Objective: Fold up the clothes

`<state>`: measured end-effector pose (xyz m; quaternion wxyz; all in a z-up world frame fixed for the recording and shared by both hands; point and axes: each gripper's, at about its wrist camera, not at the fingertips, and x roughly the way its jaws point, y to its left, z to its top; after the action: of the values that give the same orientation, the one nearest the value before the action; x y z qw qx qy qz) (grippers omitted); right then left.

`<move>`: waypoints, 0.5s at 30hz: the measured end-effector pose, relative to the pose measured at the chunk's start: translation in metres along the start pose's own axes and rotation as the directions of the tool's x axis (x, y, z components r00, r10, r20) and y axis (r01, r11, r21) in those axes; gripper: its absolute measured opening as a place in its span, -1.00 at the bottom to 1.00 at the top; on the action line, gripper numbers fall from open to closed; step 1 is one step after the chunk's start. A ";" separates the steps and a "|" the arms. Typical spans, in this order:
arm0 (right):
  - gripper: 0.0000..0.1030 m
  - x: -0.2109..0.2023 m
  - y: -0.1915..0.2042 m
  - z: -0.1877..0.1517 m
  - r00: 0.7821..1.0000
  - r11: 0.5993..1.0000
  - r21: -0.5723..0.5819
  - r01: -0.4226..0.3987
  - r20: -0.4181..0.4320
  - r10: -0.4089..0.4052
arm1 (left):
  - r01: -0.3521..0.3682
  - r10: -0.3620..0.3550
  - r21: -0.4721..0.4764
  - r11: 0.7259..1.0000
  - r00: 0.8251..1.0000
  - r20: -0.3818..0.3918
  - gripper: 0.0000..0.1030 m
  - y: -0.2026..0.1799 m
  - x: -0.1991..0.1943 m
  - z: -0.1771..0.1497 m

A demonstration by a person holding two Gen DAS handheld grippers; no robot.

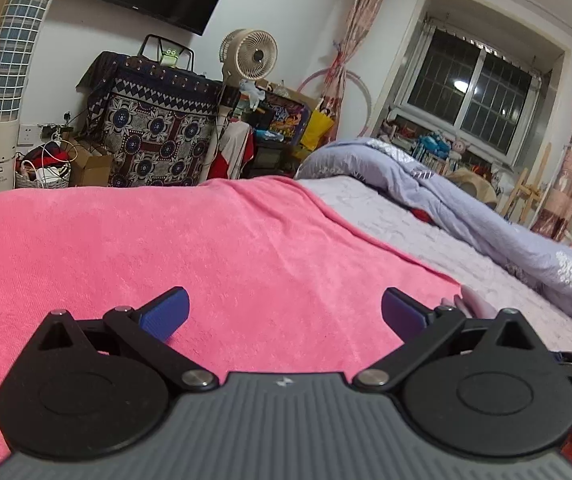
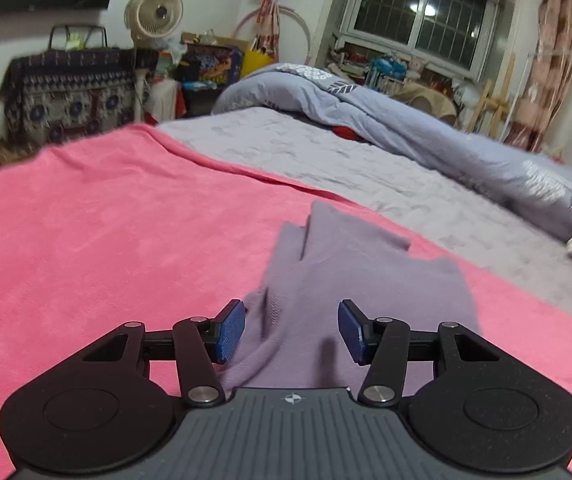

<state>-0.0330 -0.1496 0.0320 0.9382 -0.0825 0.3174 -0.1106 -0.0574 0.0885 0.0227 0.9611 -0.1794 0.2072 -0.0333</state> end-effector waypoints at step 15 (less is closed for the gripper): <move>-0.92 -0.095 -0.177 -0.027 0.820 0.801 0.258 0.540 0.050 -0.570 | -0.031 0.037 0.082 0.996 0.997 -0.063 0.99 -0.019 0.009 -0.022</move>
<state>-0.1502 -0.2976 0.1053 0.8854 -0.0683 0.2046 -0.4117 -0.0576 0.0623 0.0075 0.9608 -0.1358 0.2396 -0.0311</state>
